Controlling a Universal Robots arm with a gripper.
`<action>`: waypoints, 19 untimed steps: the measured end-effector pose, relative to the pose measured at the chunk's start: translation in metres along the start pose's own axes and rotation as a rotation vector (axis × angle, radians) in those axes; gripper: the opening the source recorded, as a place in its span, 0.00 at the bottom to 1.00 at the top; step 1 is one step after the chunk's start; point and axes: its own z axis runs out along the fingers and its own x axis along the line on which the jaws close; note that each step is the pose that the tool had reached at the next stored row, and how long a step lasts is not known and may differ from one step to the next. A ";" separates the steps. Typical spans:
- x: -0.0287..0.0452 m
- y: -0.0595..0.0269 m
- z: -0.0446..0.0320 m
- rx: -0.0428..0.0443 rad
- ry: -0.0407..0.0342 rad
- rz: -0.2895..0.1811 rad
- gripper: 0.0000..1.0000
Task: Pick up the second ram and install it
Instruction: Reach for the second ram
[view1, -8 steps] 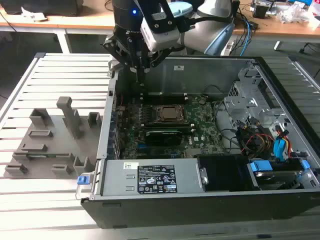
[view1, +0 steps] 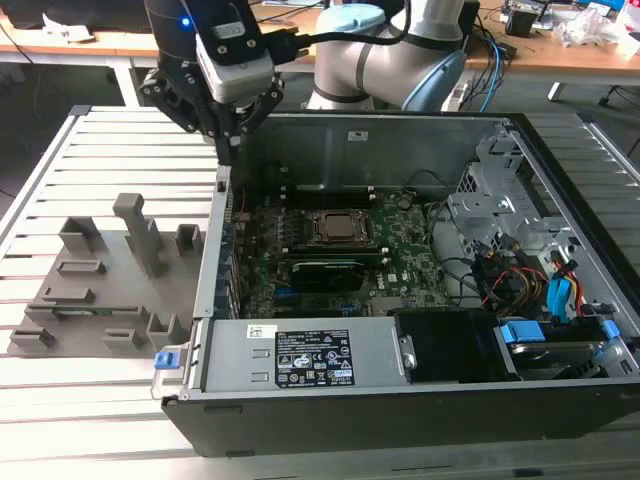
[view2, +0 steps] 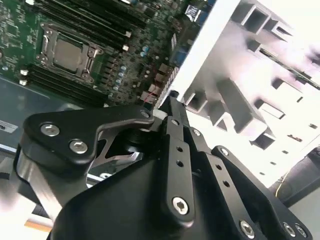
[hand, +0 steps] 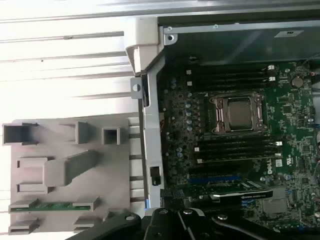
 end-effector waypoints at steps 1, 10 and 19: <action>0.0054 -0.0004 -0.0001 0.0000 0.0001 0.000 0.11; 0.0375 -0.0028 -0.0003 0.0000 0.0000 0.000 0.11; 0.0618 -0.0047 -0.0007 0.0001 0.0001 0.000 0.11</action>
